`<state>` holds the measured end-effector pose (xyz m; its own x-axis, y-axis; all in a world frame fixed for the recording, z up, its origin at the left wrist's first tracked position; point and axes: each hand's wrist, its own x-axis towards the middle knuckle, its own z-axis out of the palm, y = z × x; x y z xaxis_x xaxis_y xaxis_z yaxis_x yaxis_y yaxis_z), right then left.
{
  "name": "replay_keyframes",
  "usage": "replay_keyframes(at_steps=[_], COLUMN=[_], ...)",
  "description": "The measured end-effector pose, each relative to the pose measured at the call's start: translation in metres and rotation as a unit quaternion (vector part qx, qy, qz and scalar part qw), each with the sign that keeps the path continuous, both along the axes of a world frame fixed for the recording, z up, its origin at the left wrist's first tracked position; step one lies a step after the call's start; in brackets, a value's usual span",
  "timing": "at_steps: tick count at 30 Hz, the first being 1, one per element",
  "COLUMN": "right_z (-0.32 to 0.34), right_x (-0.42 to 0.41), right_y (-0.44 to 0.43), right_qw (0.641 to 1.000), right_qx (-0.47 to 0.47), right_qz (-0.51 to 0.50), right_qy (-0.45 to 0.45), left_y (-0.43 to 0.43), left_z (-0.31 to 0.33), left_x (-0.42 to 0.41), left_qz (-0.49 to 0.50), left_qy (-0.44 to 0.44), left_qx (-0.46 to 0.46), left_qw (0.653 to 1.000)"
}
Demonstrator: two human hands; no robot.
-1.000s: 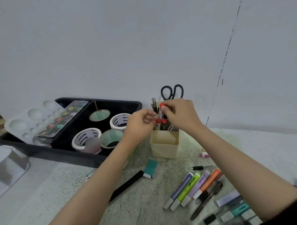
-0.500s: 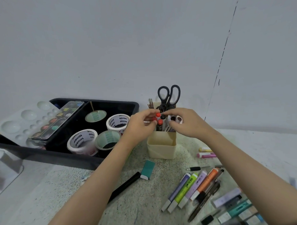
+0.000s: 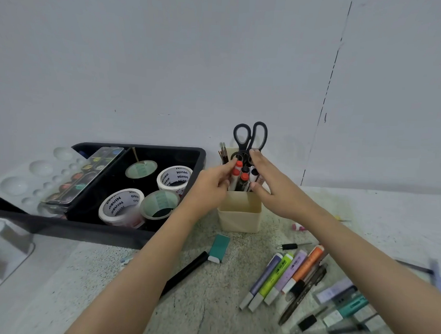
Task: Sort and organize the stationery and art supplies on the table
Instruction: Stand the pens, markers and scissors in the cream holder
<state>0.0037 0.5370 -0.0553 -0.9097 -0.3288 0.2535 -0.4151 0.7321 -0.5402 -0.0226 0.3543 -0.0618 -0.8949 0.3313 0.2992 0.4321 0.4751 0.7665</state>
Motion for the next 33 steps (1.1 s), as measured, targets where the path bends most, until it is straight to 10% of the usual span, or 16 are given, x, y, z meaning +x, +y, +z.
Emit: replay_keyframes(at_steps=[9, 19, 33], right_z=[-0.015, -0.024, -0.051], right_x=[0.017, 0.025, 0.072], right_y=[-0.001, -0.001, 0.045], right_qw=[0.969, 0.969, 0.981], right_qx=[-0.194, -0.2, -0.143], right_qz=[-0.141, -0.142, -0.129], right_qy=[0.067, 0.04, 0.012], left_y=[0.001, -0.001, -0.046], left_z=[0.0, 0.001, -0.066], left_x=[0.0, 0.023, 0.121], left_qz=[0.119, 0.092, 0.077], left_qy=[0.041, 0.037, 0.066], left_qx=[0.019, -0.029, -0.378], left_qw=[0.992, 0.995, 0.92])
